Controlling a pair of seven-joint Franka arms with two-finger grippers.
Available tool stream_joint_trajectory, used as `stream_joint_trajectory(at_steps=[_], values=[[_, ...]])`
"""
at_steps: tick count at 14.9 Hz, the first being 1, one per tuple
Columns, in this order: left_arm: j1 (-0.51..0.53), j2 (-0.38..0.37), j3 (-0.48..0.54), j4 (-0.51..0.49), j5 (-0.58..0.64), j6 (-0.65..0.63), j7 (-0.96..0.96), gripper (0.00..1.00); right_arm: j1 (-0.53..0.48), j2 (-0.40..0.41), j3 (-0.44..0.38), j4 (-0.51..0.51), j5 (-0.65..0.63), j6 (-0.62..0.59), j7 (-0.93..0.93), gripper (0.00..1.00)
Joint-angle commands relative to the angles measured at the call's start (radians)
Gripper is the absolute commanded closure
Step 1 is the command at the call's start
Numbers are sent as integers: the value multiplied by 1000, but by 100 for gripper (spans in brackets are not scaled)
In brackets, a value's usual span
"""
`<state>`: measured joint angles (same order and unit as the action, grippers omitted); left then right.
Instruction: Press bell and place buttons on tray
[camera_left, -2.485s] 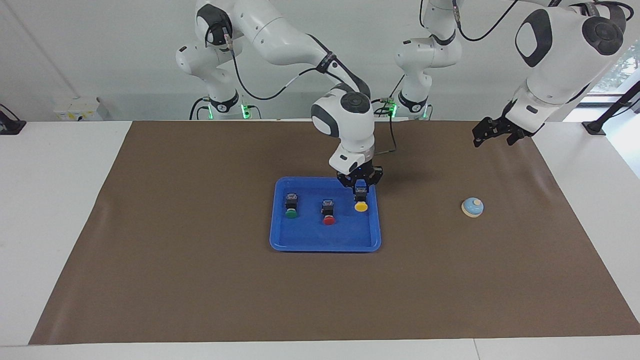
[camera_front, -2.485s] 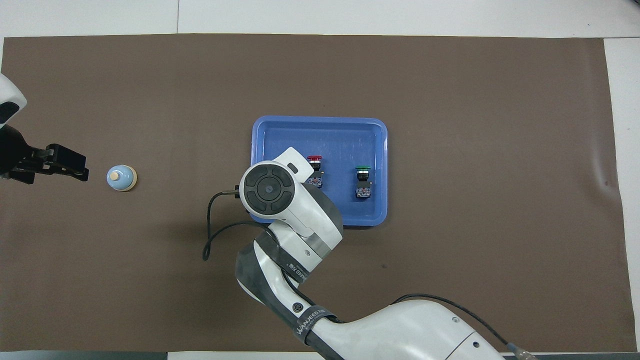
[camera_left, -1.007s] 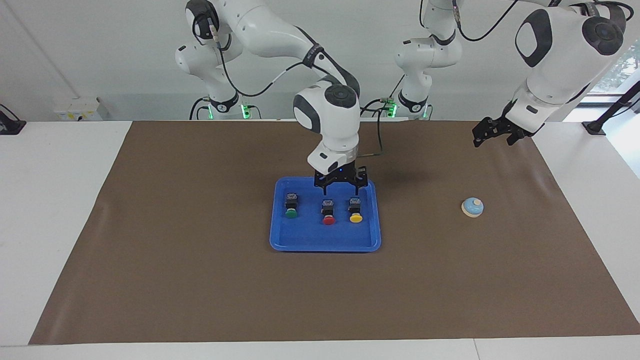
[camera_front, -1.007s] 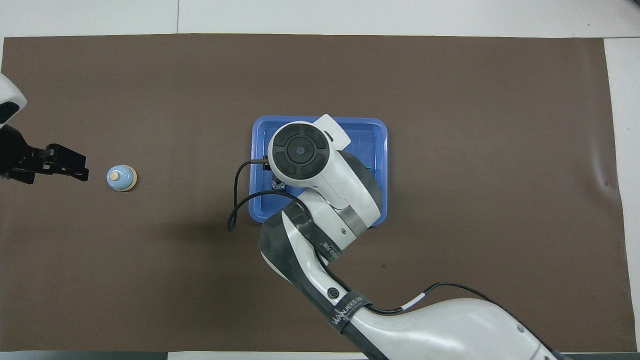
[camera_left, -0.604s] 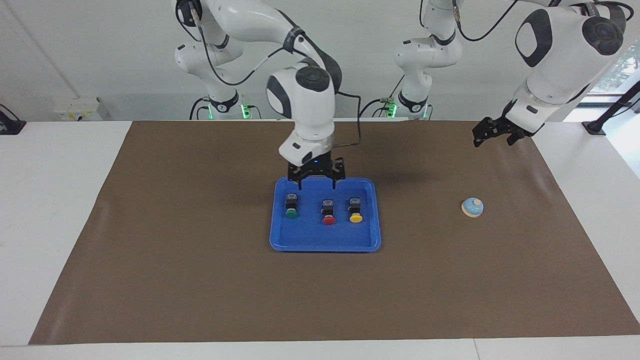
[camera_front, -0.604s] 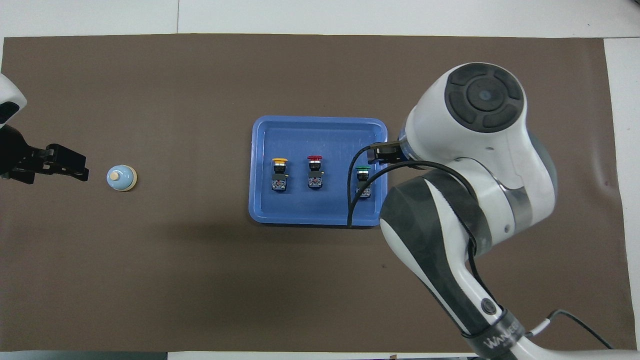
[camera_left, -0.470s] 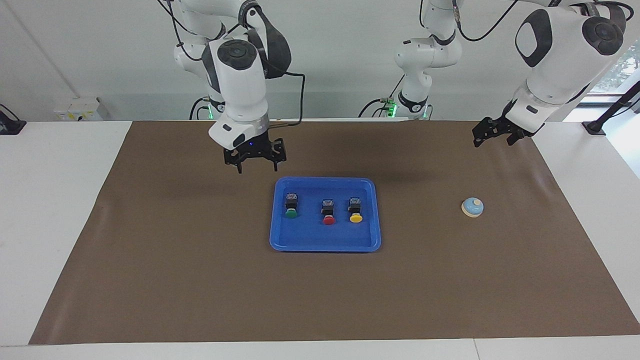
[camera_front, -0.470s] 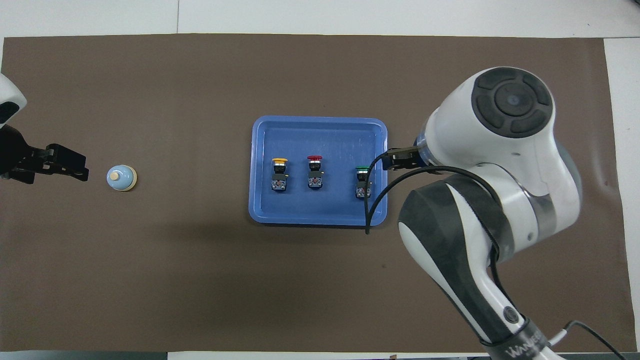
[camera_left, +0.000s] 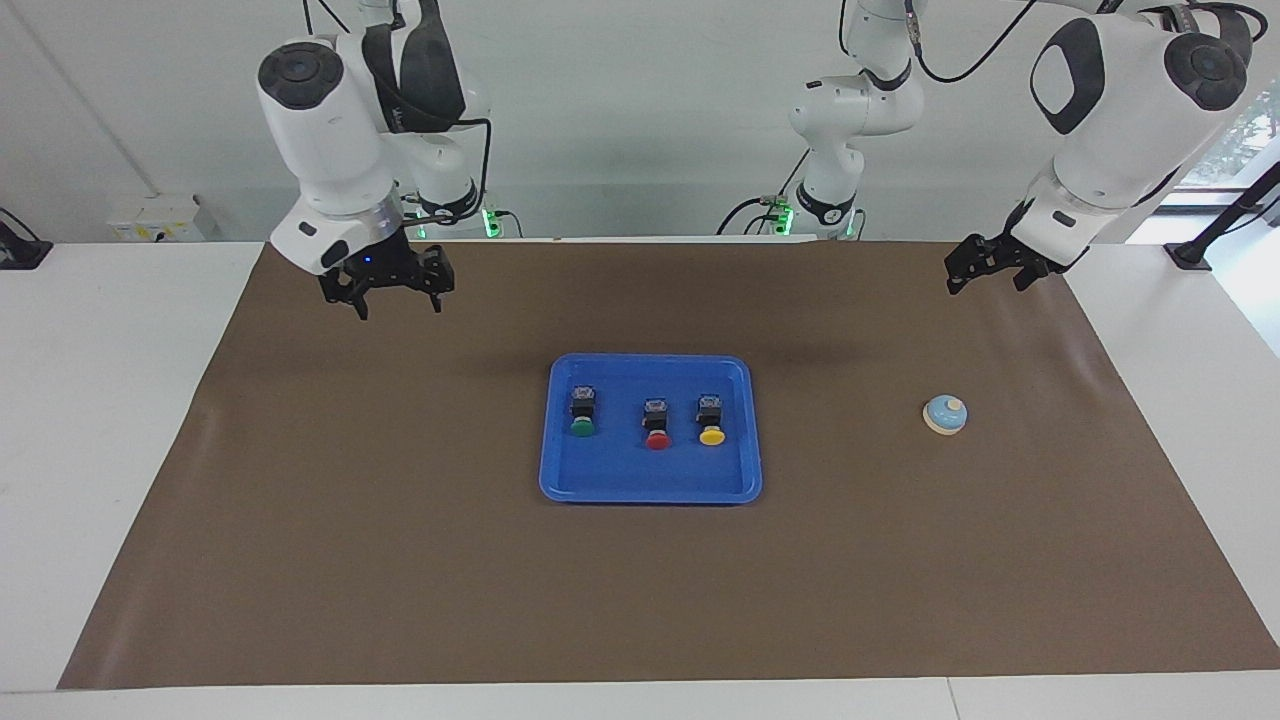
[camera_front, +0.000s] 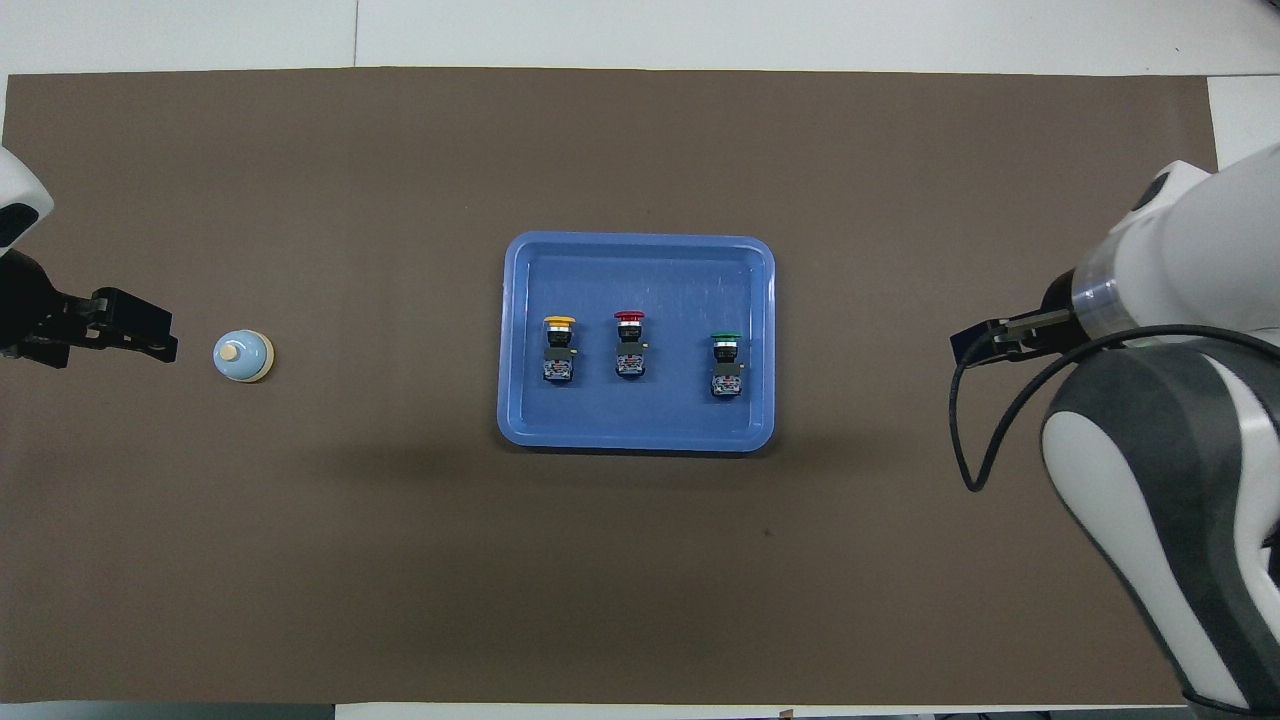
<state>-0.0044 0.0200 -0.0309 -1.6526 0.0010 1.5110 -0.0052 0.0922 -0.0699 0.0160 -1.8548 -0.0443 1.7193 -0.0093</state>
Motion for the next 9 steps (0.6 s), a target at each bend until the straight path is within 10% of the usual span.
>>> stream_joint_trajectory(at_steps=[1, 9], values=[[4, -5, -1, 10, -4, -3, -9, 0, -75, -63, 16, -38, -9, -20, -31, 0], [4, -5, -1, 10, -4, -3, -9, 0, -153, -71, 12, 63, -6, -72, -67, 0]])
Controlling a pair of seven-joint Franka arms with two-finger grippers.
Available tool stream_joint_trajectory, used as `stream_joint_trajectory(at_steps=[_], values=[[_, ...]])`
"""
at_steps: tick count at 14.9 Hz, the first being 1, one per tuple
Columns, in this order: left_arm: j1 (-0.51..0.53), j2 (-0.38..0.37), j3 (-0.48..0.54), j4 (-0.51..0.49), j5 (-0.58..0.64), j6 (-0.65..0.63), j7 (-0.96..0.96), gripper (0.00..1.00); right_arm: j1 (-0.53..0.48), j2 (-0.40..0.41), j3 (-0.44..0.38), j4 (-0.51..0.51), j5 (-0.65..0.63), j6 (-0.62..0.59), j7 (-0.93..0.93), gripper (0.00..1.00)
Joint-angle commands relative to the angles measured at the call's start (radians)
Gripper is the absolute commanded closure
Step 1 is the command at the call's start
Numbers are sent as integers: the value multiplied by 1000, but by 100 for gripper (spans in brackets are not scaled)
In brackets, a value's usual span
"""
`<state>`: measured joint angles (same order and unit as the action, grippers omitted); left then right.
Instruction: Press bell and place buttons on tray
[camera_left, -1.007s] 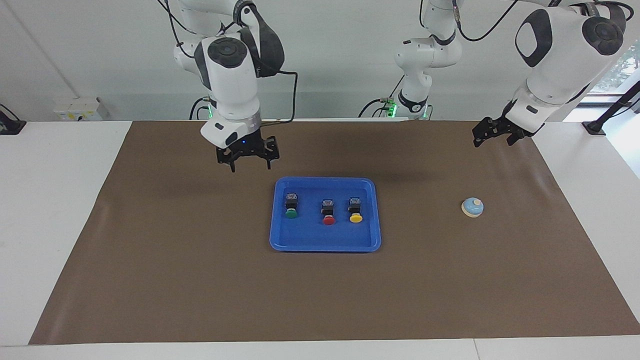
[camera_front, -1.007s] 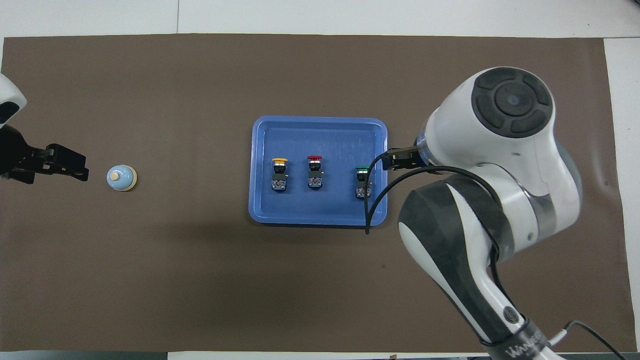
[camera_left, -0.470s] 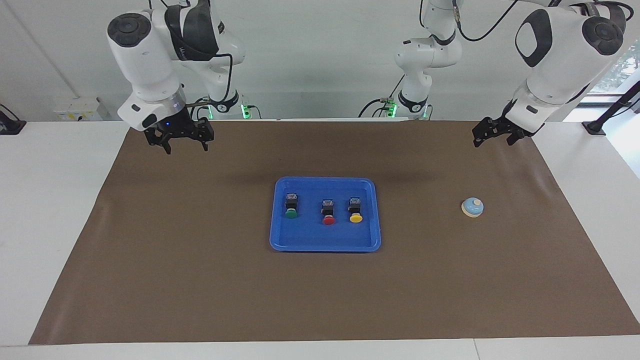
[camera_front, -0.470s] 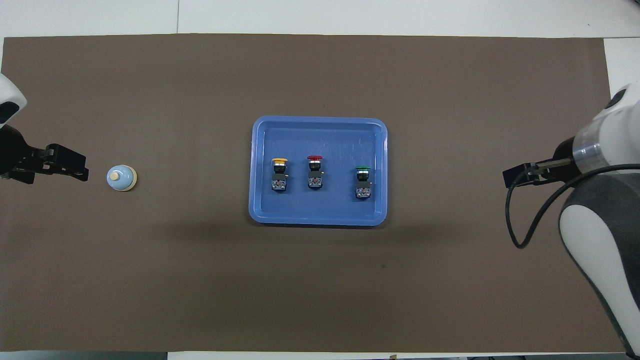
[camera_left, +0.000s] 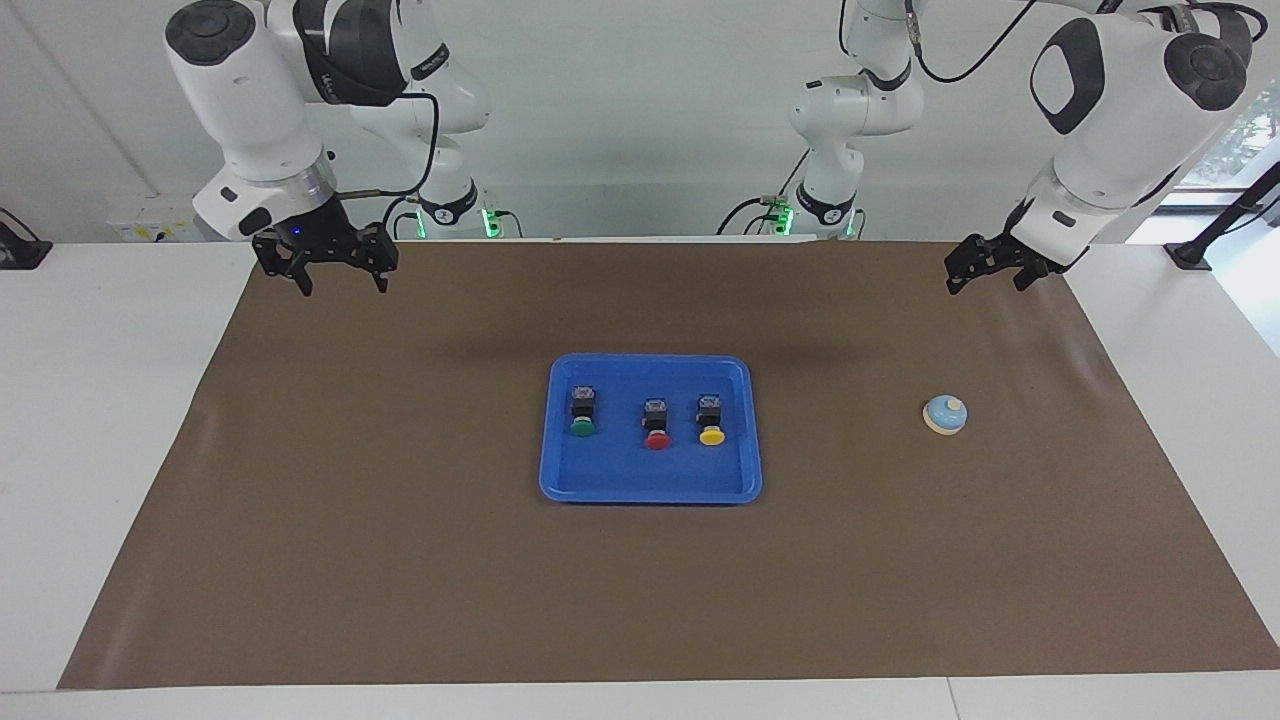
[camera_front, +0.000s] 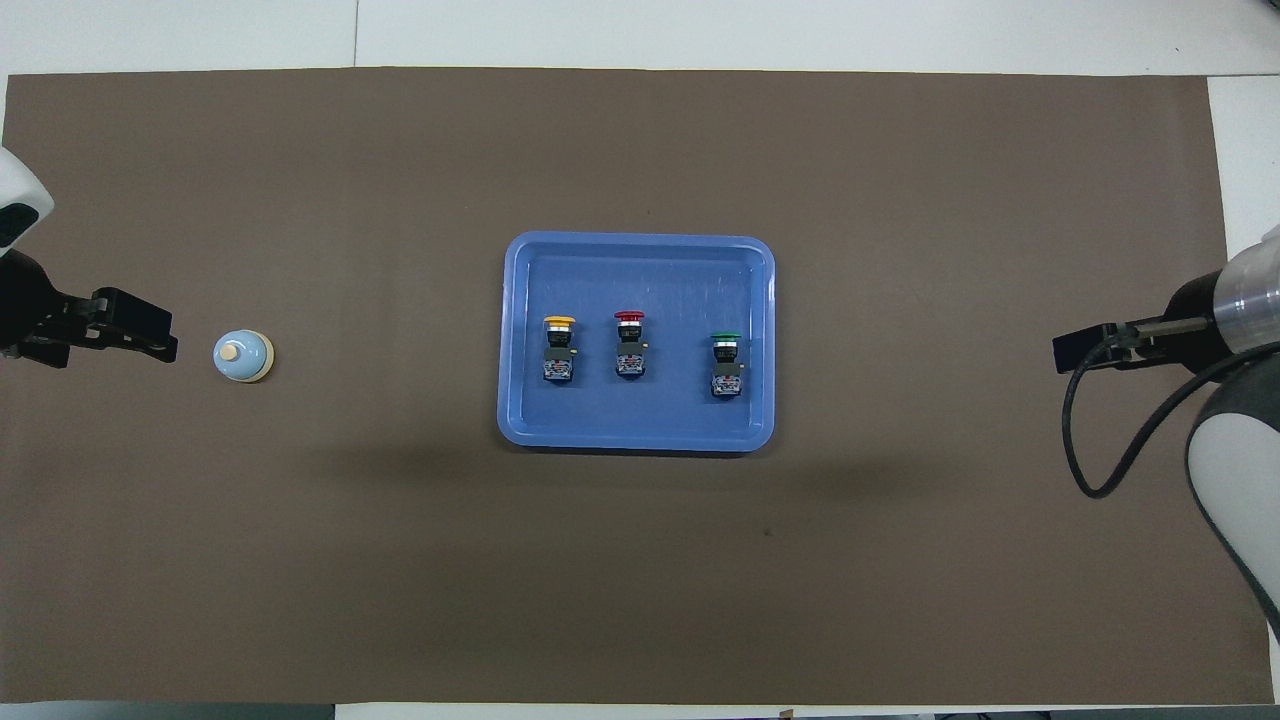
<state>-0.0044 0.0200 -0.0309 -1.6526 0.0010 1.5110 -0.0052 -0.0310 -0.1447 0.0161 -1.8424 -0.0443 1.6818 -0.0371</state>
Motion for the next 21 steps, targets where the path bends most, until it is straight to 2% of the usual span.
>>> stream_joint_trajectory(at_steps=[1, 3, 6, 13, 21], values=[[6, -5, -1, 10, -4, -3, -9, 0, -35, 28, 12, 89, -6, -59, -40, 0], [4, -5, -1, 10, -4, -3, -9, 0, -37, 63, 10, 136, -3, -92, -40, 0], [6, -5, -1, 10, -4, -3, -9, 0, -55, 80, 10, 140, 4, -82, -40, 0], [4, -5, -1, 10, -4, -3, -9, 0, -75, 73, 12, 121, 3, -66, -32, 0], [4, -5, -1, 10, -4, -3, -9, 0, -92, 69, 13, 117, 60, -71, 2, 0]])
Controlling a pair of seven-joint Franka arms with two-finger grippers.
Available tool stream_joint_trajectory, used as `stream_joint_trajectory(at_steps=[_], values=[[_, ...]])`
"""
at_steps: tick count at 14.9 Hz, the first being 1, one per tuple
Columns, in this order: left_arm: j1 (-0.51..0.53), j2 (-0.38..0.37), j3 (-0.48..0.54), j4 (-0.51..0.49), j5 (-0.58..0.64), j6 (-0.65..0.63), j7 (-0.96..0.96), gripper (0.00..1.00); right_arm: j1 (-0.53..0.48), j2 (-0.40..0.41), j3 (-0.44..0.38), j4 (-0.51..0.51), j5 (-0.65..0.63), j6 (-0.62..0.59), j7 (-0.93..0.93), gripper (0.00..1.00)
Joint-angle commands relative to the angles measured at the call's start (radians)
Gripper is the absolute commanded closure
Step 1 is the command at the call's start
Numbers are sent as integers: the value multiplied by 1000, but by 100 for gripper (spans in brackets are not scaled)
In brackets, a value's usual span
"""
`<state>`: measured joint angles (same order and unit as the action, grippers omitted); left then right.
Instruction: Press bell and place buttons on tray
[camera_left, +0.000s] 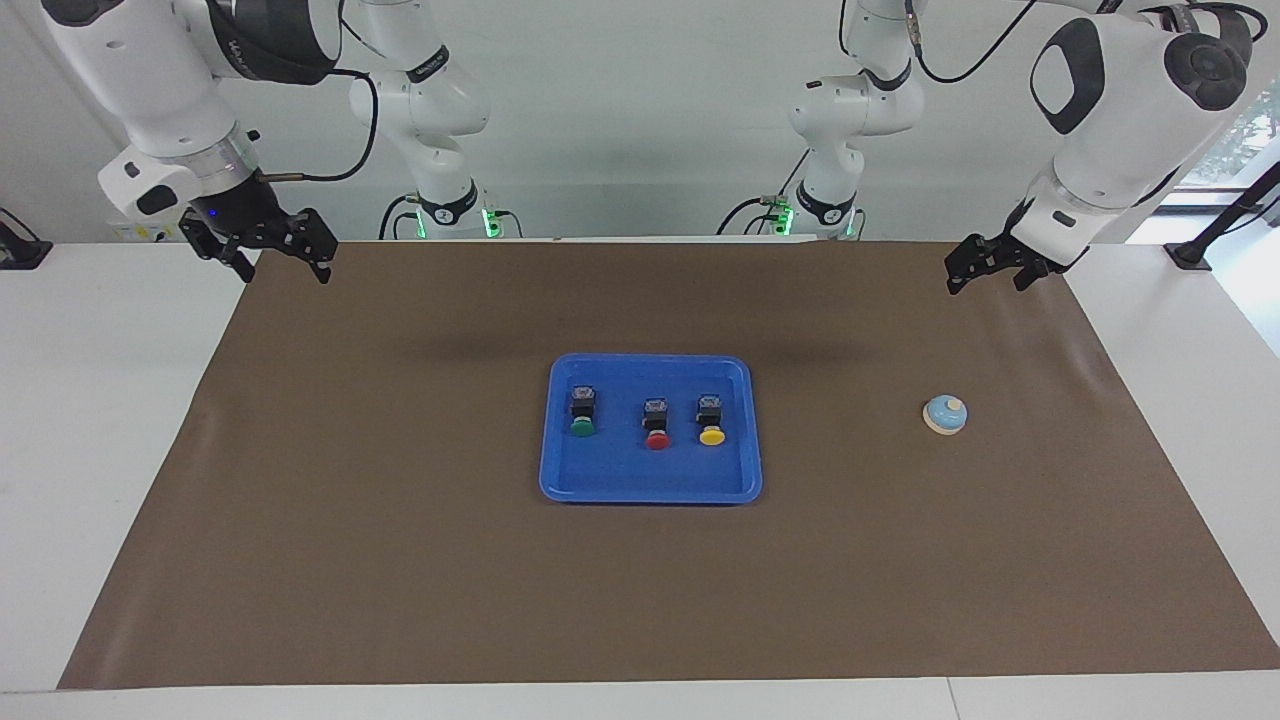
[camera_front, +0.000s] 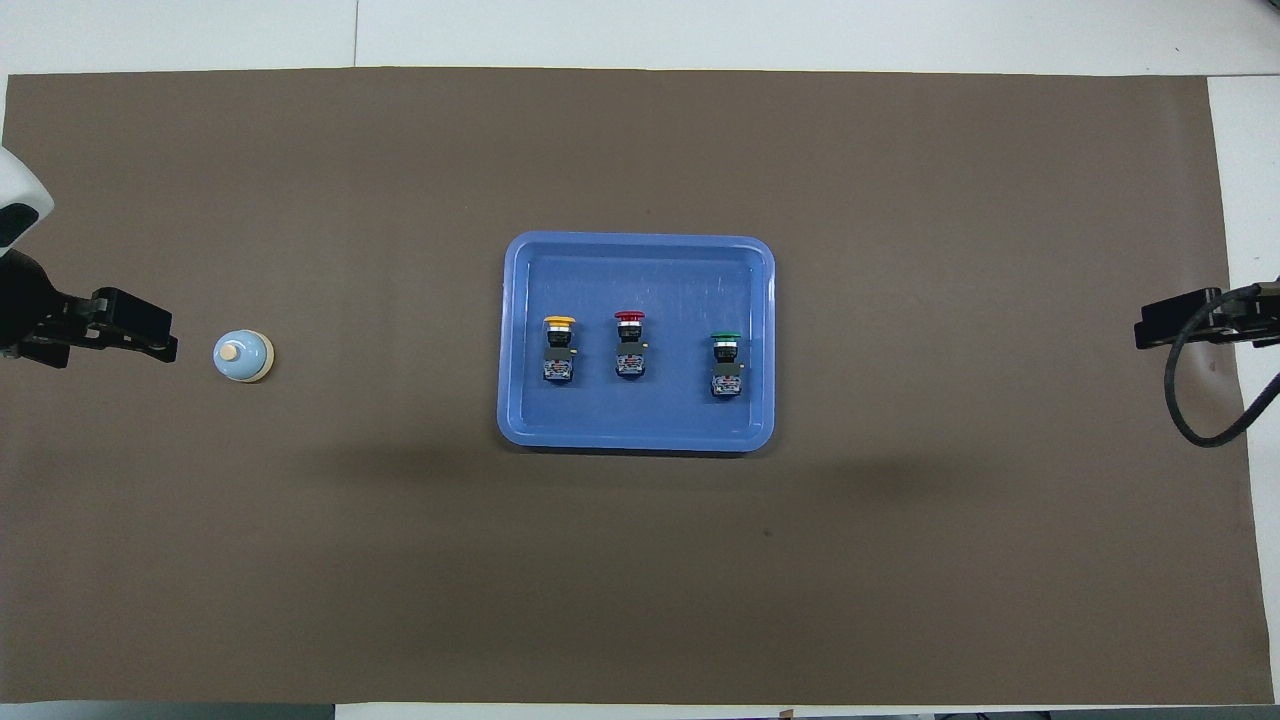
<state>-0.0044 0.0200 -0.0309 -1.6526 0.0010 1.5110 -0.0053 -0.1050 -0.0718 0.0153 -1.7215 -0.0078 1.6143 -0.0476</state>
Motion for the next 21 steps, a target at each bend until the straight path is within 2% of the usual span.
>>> stream_joint_trajectory(at_steps=[1, 3, 4, 5, 6, 7, 9, 13, 16, 21], values=[[4, -5, -3, 10, -4, -9, -9, 0, -15, -5, 14, -4, 23, -5, 9, 0], [-6, -5, -1, 8, -4, 0, -19, 0, -10, -9, 15, -15, 23, -13, 3, 0], [-3, -8, -3, -9, -4, 12, -18, 15, -10, -11, 17, -15, 23, -16, 5, 0], [4, -18, -3, -27, -4, 56, -15, 57, -9, -11, 20, -15, 23, -16, 5, 0], [6, -35, -3, -71, -4, 86, -16, 84, -9, -11, 20, -15, 23, -17, 5, 0], [7, -58, -1, -120, -4, 119, -19, 100, -9, -11, 22, -15, 23, -16, 5, 0], [32, -84, 0, -189, -4, 181, -19, 100, -7, -13, 25, -18, 23, -16, 6, 0], [58, -63, 0, -288, -4, 343, -18, 100, -5, -14, 26, -23, 23, -16, 11, 0], [60, 7, 0, -367, -4, 506, -18, 100, -5, -14, 26, -23, 22, -16, 6, 0], [81, 100, 0, -375, -4, 632, -4, 100, 8, -14, 28, -23, 22, -16, 0, 0]])
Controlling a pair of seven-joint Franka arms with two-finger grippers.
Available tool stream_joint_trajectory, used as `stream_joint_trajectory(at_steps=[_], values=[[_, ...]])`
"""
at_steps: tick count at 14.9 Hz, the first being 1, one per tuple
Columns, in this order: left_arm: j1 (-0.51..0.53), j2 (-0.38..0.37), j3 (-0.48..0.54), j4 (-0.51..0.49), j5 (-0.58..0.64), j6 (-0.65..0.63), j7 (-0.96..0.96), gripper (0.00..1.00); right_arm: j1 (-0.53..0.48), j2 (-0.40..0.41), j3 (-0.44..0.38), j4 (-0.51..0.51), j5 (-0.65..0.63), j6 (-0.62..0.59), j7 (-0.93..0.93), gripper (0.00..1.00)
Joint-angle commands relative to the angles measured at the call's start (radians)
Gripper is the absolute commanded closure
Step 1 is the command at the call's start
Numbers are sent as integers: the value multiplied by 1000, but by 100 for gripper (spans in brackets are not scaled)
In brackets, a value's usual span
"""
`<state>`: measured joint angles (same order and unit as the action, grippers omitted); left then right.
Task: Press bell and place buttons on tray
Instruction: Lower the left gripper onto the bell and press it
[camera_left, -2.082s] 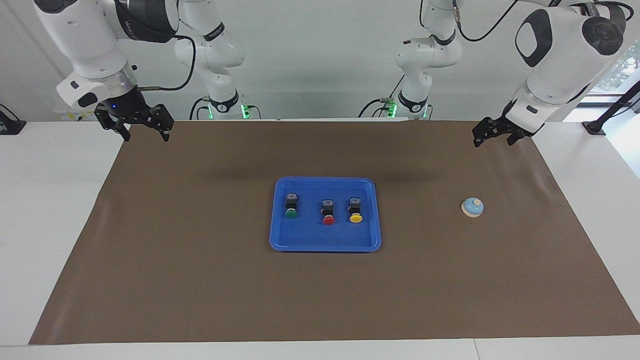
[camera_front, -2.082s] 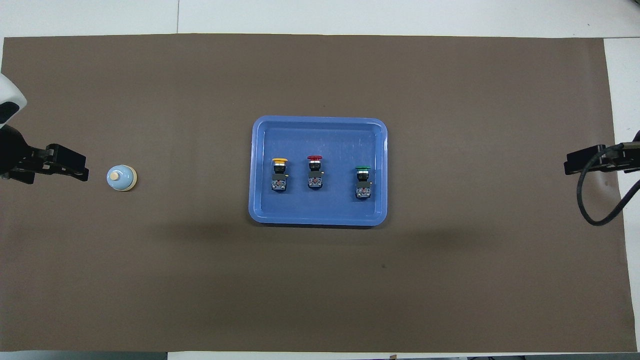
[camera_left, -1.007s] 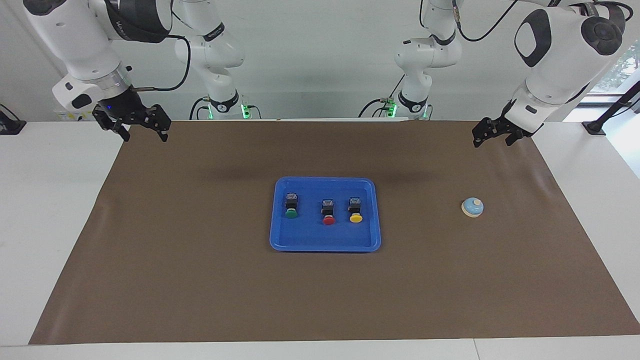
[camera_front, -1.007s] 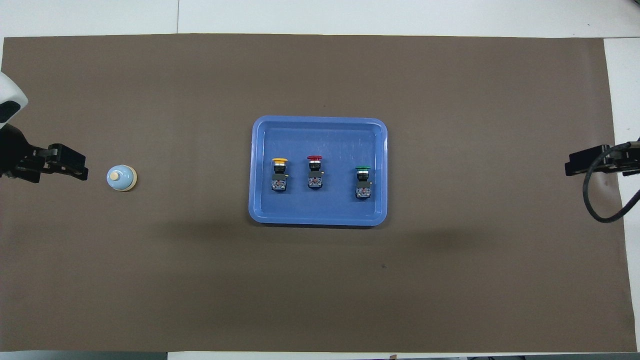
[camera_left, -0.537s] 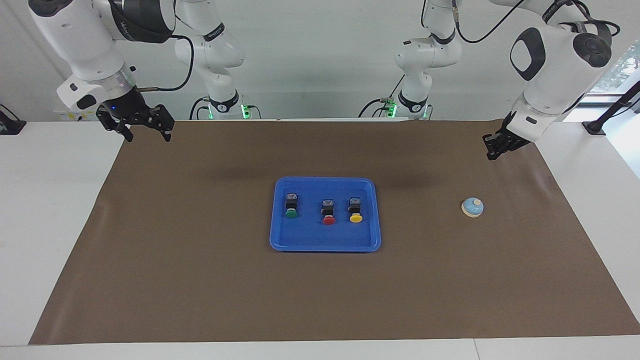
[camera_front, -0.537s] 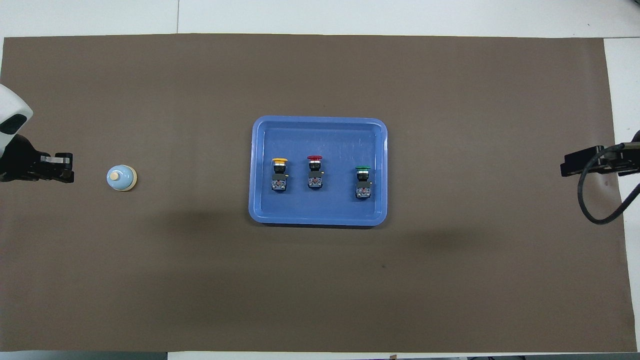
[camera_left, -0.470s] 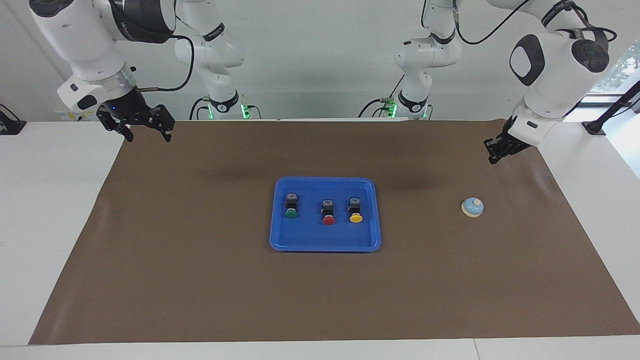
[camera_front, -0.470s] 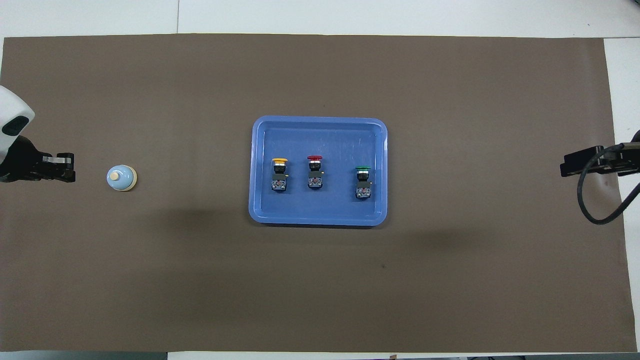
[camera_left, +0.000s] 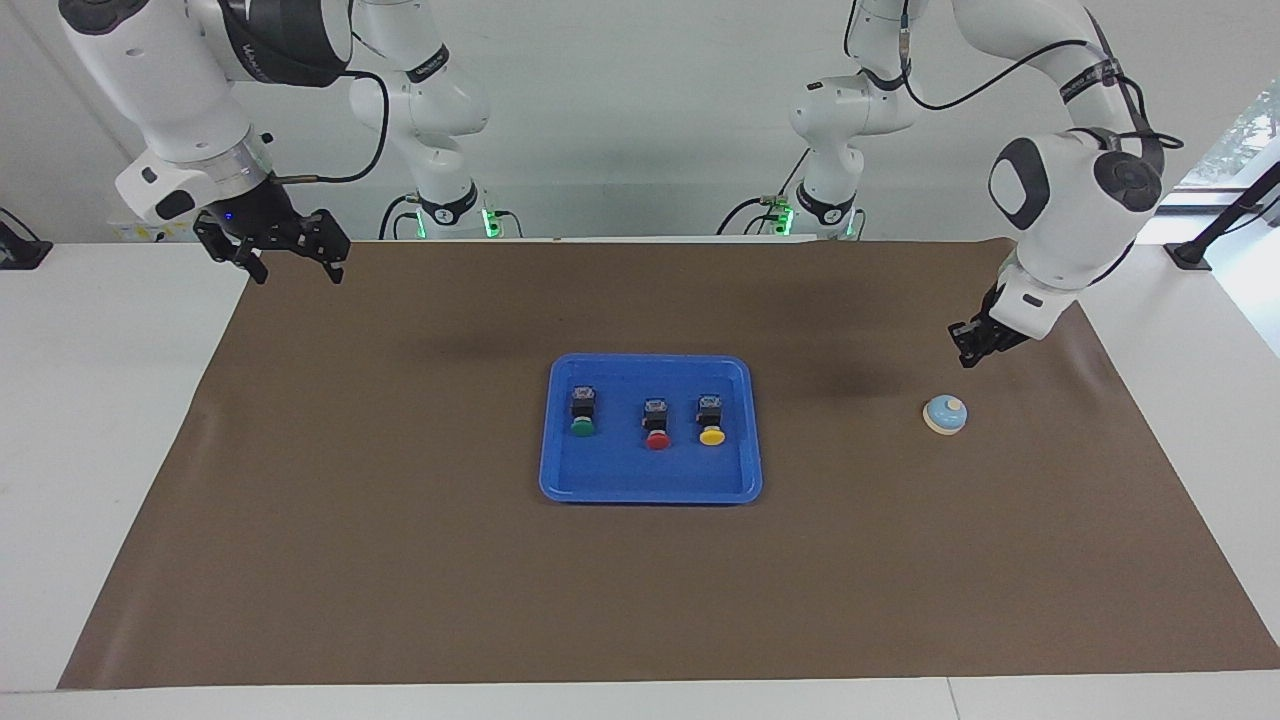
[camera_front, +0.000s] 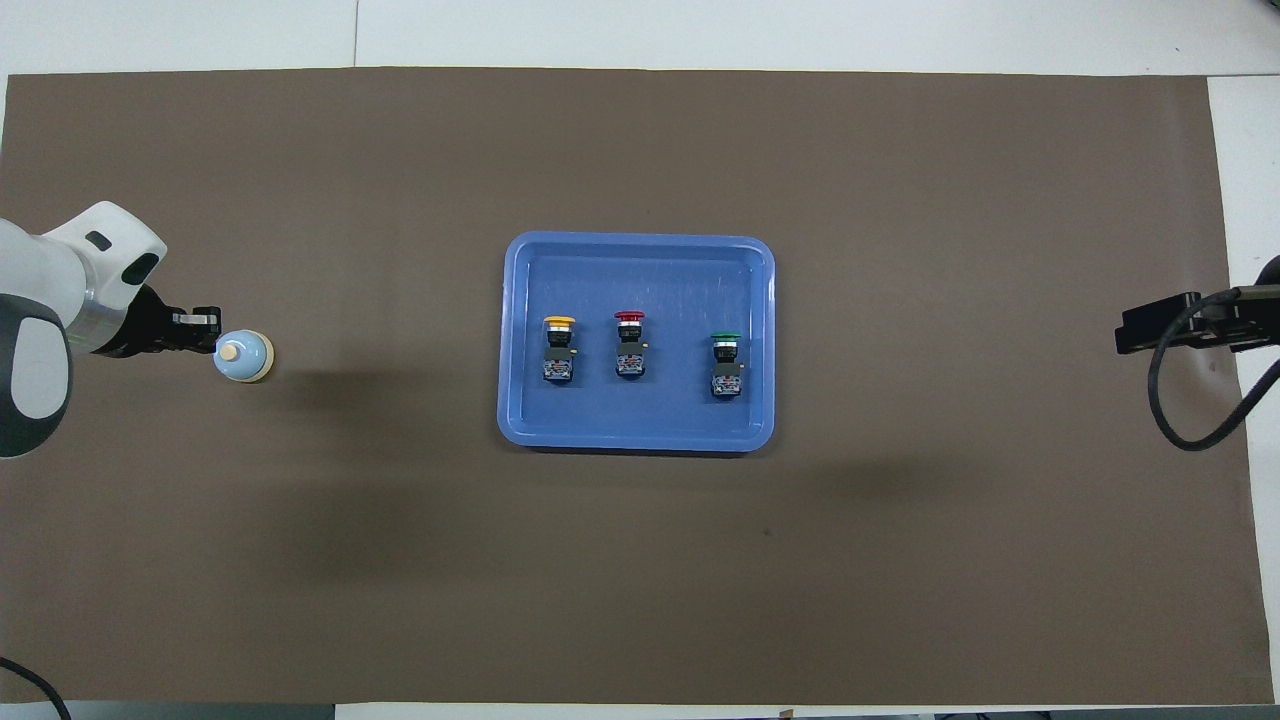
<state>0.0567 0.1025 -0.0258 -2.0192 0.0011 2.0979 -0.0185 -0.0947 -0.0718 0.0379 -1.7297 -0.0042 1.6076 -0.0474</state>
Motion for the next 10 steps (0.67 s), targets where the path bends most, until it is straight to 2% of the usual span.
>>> stream_joint_trajectory(at_steps=[1, 4, 10], values=[[21, 23, -5, -9, -4, 62, 9, 100, -2, -14, 5, -14, 18, -8, 1, 0], [21, 54, -5, -22, -4, 108, 8, 100, -4, -14, 4, -11, 18, -9, 6, 0], [23, 60, -3, -62, -4, 165, 8, 100, -5, -16, 4, -11, 18, -12, 6, 0]])
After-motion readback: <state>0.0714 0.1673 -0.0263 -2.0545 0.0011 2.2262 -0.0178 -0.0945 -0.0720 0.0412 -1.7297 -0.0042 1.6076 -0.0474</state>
